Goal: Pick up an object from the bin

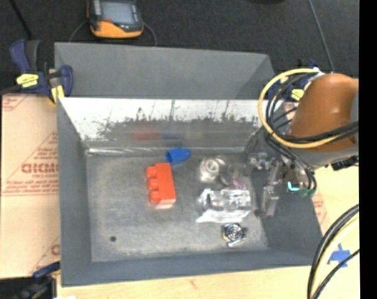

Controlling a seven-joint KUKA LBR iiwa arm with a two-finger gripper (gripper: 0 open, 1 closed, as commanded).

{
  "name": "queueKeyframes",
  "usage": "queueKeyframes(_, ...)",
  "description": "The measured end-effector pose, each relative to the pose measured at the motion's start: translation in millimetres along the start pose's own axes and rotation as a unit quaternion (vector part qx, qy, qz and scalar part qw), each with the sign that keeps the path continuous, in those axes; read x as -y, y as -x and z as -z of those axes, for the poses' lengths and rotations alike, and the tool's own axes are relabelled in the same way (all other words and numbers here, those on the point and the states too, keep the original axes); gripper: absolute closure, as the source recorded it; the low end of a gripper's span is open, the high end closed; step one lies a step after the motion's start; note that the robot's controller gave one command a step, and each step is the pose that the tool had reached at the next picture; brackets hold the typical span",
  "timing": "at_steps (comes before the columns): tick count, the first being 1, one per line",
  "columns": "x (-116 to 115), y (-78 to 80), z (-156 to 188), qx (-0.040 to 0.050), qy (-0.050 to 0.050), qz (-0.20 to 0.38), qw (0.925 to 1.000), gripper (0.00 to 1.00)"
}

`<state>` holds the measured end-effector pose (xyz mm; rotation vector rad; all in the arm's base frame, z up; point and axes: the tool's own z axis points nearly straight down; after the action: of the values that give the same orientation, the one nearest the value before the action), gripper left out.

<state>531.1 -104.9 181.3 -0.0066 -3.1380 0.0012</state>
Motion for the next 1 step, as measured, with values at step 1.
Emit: queueKeyframes(1, -30.1, -1.1, -112.4, 0.0032, 0.000, 0.085, 0.9964, 0.00)
